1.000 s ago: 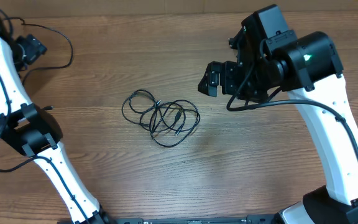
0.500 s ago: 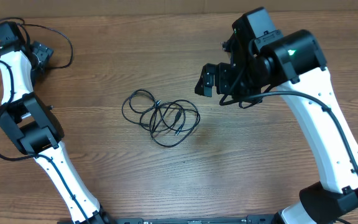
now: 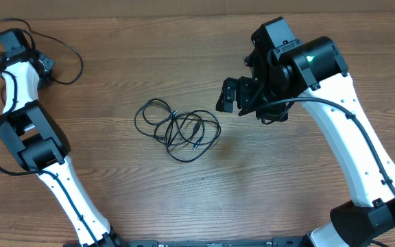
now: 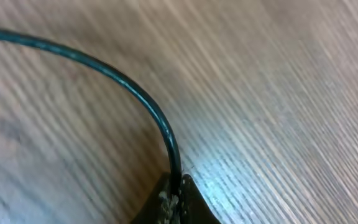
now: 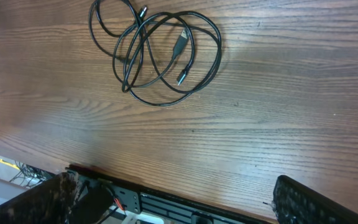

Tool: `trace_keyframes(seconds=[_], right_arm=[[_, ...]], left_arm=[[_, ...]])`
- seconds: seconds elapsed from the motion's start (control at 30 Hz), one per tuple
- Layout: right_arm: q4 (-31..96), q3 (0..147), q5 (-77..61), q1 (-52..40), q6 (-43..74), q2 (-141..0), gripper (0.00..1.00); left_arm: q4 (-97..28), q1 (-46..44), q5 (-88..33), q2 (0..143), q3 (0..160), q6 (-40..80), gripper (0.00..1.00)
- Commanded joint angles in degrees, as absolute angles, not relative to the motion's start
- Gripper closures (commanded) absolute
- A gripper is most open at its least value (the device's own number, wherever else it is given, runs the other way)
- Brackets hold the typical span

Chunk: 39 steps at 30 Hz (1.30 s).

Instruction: Untangle cables

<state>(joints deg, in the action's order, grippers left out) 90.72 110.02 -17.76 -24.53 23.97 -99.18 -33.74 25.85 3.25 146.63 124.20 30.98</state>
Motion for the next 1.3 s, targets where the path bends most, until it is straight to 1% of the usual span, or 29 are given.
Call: trace_keyframes(seconds=[0.0, 0.13, 0.27, 0.3, 0.33, 0.4, 0.43, 0.5, 0.53, 0.6, 0.67, 0.8, 0.83, 0.87, 0.9, 1.07, 1.13, 1.27], right_arm=[[90.8, 109.8, -17.6, -24.8, 24.2, -99.2, 0.00], [90.7, 109.8, -17.6, -24.8, 24.2, -99.2, 0.00], [90.7, 109.8, -17.6, -24.8, 24.2, -99.2, 0.00], [90.7, 109.8, -17.6, -24.8, 24.2, -99.2, 0.00], [90.7, 109.8, -17.6, -24.8, 24.2, -99.2, 0.00], [90.7, 109.8, -17.6, -24.8, 24.2, -99.2, 0.00], [90.7, 109.8, -17.6, -24.8, 24.1, -99.2, 0.00], [90.8, 109.8, -17.6, -24.8, 24.1, -99.2, 0.00], [90.8, 109.8, -17.6, -24.8, 24.1, -99.2, 0.00], [90.3, 109.8, -17.6, -24.8, 24.1, -99.2, 0.00], [89.7, 109.8, -16.9, -24.8, 24.1, -99.2, 0.00], [87.9, 108.2, -15.1, -24.8, 24.2, -99.2, 0.00], [87.5, 107.6, -15.2, -24.8, 24.2, -99.2, 0.00], [87.1, 106.8, -15.2, -24.8, 24.2, -99.3, 0.00], [86.6, 106.2, -15.2, -24.8, 24.2, -99.3, 0.00], [87.2, 105.6, -13.0, -22.8, 24.1, -99.2, 0.00], [90.3, 105.7, -8.8, -18.3, 24.2, -99.2, 0.00], [93.6, 105.7, -3.1, -5.4, 23.5, -99.2, 0.00]], left_arm=[[-33.3, 25.3, 2.5, 146.5, 128.0, 22.1, 0.96], [-34.1, 24.5, -5.4, 146.2, 140.3, 20.1, 0.96], [-35.8, 22.9, -5.4, 146.2, 145.2, 19.4, 0.96], [-36.6, 22.7, -5.4, 146.2, 145.2, 19.5, 0.91], [-37.5, 22.4, -5.0, 146.3, 144.9, 19.5, 0.79], [-39.2, 22.1, -2.8, 146.3, 143.3, 19.5, 0.67], [-40.2, 22.0, -1.7, 146.3, 142.3, 19.5, 0.44], [-42.6, 21.9, -1.1, 146.3, 140.2, 19.5, 0.02], [-43.8, 21.9, -1.5, 146.3, 139.9, 19.5, 0.00], [-47.9, 21.9, -5.0, 146.3, 139.9, 19.4, 0.00], [-51.2, 22.0, -15.9, 146.2, 140.0, 18.5, 0.00], [-54.4, 21.1, -45.8, 146.2, 140.0, 12.1, 0.00], [-55.2, 20.1, -51.6, 146.2, 140.0, 8.5, 0.00], [-56.6, 19.1, -54.4, 146.2, 140.0, 5.8, 0.00], [-60.4, 17.0, -55.3, 146.2, 140.0, 3.0, 0.00], [-75.9, 7.3, -51.1, 146.2, 140.0, -7.8, 0.00], [-82.2, 3.1, -46.8, 146.1, 140.7, -11.4, 0.00], [-92.2, -1.3, -40.8, 143.3, 145.4, -12.7, 0.00]])
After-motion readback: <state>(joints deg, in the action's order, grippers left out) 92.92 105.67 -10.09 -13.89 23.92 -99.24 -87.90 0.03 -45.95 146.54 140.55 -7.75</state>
